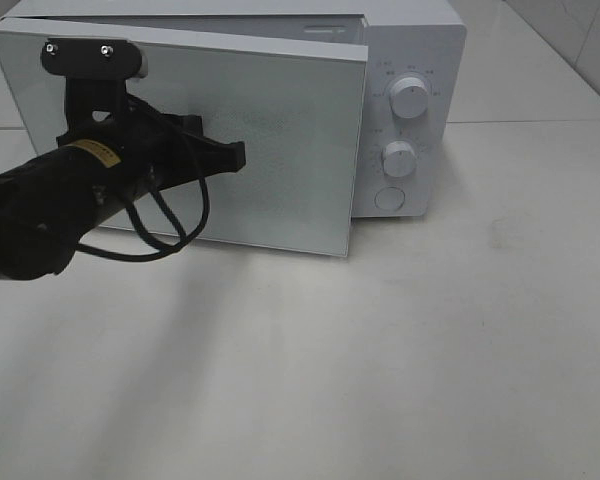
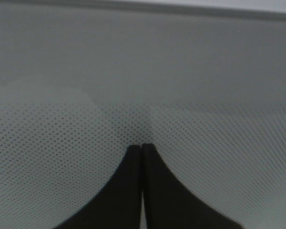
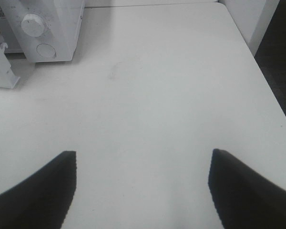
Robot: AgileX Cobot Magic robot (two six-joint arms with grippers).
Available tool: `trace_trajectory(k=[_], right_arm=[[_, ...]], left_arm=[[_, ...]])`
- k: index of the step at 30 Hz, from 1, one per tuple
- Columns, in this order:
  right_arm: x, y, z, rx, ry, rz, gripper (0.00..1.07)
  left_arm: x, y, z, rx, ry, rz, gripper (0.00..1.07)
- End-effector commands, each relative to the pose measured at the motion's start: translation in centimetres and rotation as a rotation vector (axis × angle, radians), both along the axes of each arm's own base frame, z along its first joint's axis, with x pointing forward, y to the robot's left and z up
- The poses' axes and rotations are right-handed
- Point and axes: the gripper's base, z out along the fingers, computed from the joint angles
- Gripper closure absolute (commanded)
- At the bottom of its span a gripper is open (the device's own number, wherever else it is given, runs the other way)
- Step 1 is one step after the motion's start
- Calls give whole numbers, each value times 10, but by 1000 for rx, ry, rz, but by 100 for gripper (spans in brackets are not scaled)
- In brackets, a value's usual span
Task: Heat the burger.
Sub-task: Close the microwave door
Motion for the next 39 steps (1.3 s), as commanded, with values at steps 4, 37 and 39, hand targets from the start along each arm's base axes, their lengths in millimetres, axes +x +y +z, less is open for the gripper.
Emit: trace_trajectory(k=[4, 37, 39], right_arm=[[-4, -1, 0, 2, -29, -7, 32], [-4, -1, 0, 2, -29, -7, 32], [-4, -1, 0, 2, -29, -7, 32]], left_arm=[[17, -16, 3, -8, -6, 4, 107], [85, -44, 15, -24, -1, 85, 107], [85, -44, 15, -23, 3, 82, 107]])
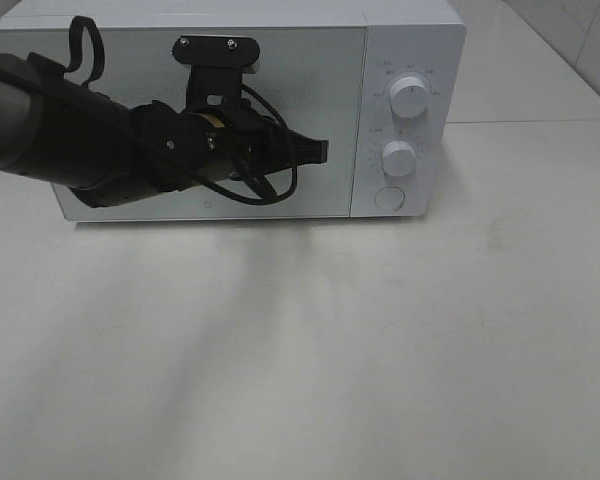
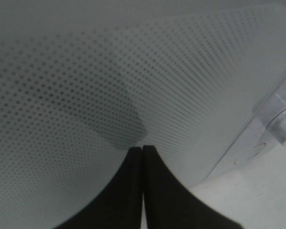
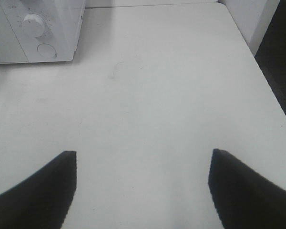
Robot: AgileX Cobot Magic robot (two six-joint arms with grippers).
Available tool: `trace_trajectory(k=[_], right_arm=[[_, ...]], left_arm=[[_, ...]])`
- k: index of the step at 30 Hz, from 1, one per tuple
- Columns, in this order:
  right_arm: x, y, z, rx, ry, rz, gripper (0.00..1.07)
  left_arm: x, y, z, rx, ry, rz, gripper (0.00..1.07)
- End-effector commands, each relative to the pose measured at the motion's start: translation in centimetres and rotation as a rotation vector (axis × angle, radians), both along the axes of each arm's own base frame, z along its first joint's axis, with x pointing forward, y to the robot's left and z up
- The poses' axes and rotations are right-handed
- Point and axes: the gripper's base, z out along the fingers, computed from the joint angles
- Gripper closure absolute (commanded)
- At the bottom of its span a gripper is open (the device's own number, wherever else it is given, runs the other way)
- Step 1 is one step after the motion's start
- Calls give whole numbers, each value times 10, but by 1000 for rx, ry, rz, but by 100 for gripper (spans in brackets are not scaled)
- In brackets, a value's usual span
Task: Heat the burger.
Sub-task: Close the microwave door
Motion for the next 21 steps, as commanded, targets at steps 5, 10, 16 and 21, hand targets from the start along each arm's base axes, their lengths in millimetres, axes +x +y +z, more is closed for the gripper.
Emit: trace_trajectory(k=[5, 10, 16, 21], right_arm=[[-4, -1, 0, 1, -29, -8, 32], [-4, -1, 0, 1, -29, -8, 32], [-4, -1, 0, 1, -29, -8, 32], [-4, -1, 0, 1, -29, -8, 32]], left_arm=[[16, 13, 32, -80, -84, 80, 107], [-12, 12, 36, -50, 65, -15, 89], [-38, 14, 39, -7, 284, -137, 16], [-56, 16, 46, 48, 413, -244, 9]])
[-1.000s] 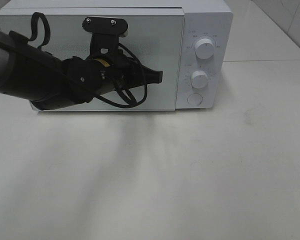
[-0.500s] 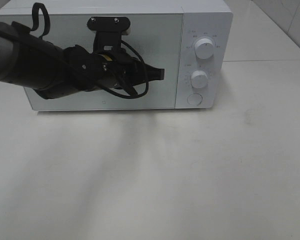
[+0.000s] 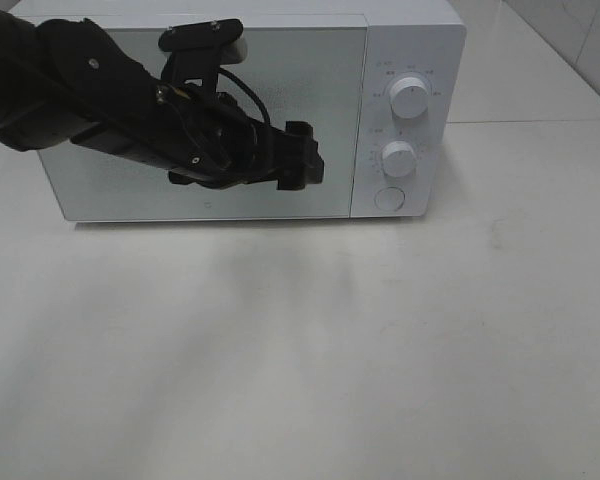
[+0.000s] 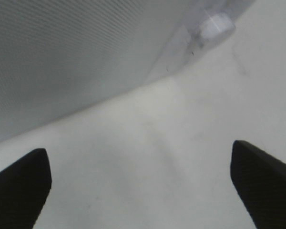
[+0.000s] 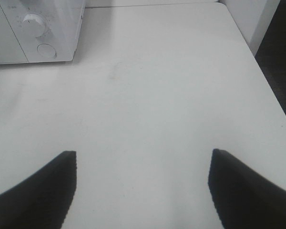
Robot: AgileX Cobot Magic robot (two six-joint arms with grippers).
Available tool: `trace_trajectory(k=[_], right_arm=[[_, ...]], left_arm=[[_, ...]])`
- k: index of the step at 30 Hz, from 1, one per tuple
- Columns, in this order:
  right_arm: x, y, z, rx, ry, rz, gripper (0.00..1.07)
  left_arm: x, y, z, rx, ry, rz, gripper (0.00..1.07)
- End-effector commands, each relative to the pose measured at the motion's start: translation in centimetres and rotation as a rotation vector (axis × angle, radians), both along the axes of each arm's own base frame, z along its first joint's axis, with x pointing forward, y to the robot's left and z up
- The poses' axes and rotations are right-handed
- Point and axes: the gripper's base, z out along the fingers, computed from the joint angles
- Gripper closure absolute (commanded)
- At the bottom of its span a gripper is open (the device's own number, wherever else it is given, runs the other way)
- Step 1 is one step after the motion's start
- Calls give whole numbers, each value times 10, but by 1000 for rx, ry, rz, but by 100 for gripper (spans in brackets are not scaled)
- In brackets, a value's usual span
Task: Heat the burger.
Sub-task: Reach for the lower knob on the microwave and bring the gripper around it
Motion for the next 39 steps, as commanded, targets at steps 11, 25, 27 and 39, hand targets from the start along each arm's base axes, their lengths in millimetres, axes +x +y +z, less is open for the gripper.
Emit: trace_trajectory(k=[11, 25, 27, 39], right_arm=[[-4, -1, 0, 1, -29, -8, 32], [-4, -1, 0, 1, -29, -8, 32], [-4, -1, 0, 1, -29, -8, 32], [-4, -1, 0, 1, -29, -8, 32]], left_arm=[[-53, 33, 27, 267, 332, -295, 9], [-38, 161, 71, 212, 564, 40, 9], [-38, 171, 73, 208, 580, 76, 9], [-73, 250, 105, 214, 572, 420, 9]])
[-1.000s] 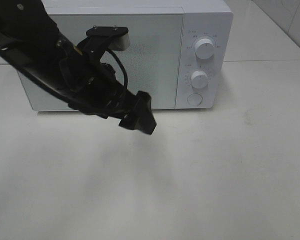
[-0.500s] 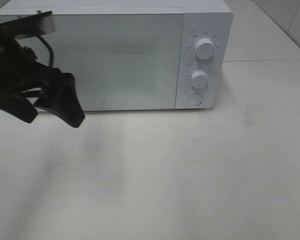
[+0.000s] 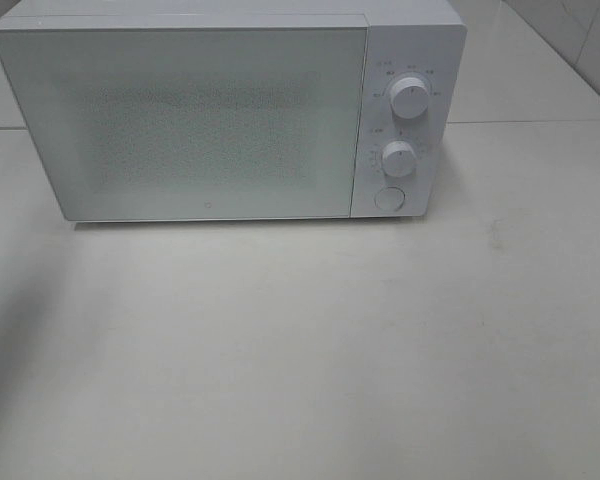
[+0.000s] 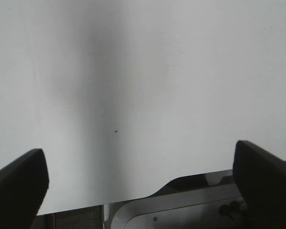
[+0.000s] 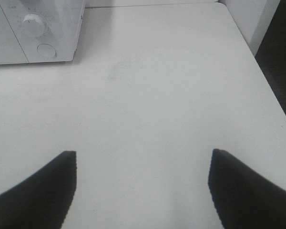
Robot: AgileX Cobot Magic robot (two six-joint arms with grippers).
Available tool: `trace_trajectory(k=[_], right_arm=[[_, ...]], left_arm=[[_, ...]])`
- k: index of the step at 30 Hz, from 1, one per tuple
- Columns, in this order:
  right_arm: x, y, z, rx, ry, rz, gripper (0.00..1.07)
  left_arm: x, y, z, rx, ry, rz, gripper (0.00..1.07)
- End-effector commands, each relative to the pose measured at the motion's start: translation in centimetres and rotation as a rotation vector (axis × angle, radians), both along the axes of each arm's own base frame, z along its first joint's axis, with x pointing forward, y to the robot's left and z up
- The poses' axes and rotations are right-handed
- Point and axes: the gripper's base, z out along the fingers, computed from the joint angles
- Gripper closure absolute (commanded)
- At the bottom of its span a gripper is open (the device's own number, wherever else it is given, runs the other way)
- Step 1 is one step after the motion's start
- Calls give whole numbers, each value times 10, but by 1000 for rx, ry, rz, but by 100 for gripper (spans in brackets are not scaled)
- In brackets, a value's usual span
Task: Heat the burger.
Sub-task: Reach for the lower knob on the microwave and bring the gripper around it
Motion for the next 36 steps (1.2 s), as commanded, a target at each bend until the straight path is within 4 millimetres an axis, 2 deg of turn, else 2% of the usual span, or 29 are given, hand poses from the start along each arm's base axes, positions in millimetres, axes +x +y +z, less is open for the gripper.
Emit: trace_trajectory(k=[1, 2, 4, 6, 7, 9, 10, 11, 12, 13, 15, 16, 17, 20, 24, 25, 31, 36], right_arm=[[-4, -1, 0, 1, -29, -8, 32], [-4, -1, 0, 1, -29, -8, 32], [-4, -1, 0, 1, -29, -8, 32], [-4, -1, 0, 1, -29, -8, 32], [-4, -1, 0, 1, -29, -8, 32], [-4, -1, 0, 1, -29, -8, 32], [-4, -1, 0, 1, -29, -8, 32], [-4, -1, 0, 1, -29, -8, 32], [-4, -1, 0, 1, -29, -8, 32], [-4, -1, 0, 1, -29, -8, 32], [-4, -1, 0, 1, -29, -8, 32], [-4, -1, 0, 1, -29, -8, 32], [-4, -1, 0, 1, -29, -8, 32], [-4, -1, 0, 1, -29, -8, 32], [-4, -1, 0, 1, -29, -8, 32], [-4, -1, 0, 1, -29, -8, 32], [-4, -1, 0, 1, -29, -8, 32], [-4, -1, 0, 1, -29, -8, 32]], left_arm=[[-32, 4, 8, 27, 1, 21, 9], [-32, 4, 8, 27, 1, 21, 9], [-54, 3, 9, 44, -41, 25, 9], [-61, 4, 9, 55, -60, 33, 9], [-76, 4, 9, 68, -104, 54, 9], [-84, 4, 8, 74, -123, 59, 9], [-98, 3, 3, 77, -156, 71, 9], [-98, 3, 3, 77, -156, 71, 9], [-103, 2, 2, 78, -177, 76, 9], [-117, 1, -2, 79, -227, 83, 9], [-123, 1, -4, 80, -253, 86, 9], [-134, 0, -10, 83, -297, 92, 9], [-134, 0, -10, 83, -297, 92, 9], [-154, -1, -23, 85, -374, 102, 9], [-167, -3, -30, 81, -438, 114, 9], [-175, -3, -25, 83, -503, 116, 9], [-194, -5, -16, 87, -634, 120, 9], [-206, -6, -22, 87, -622, 111, 9]])
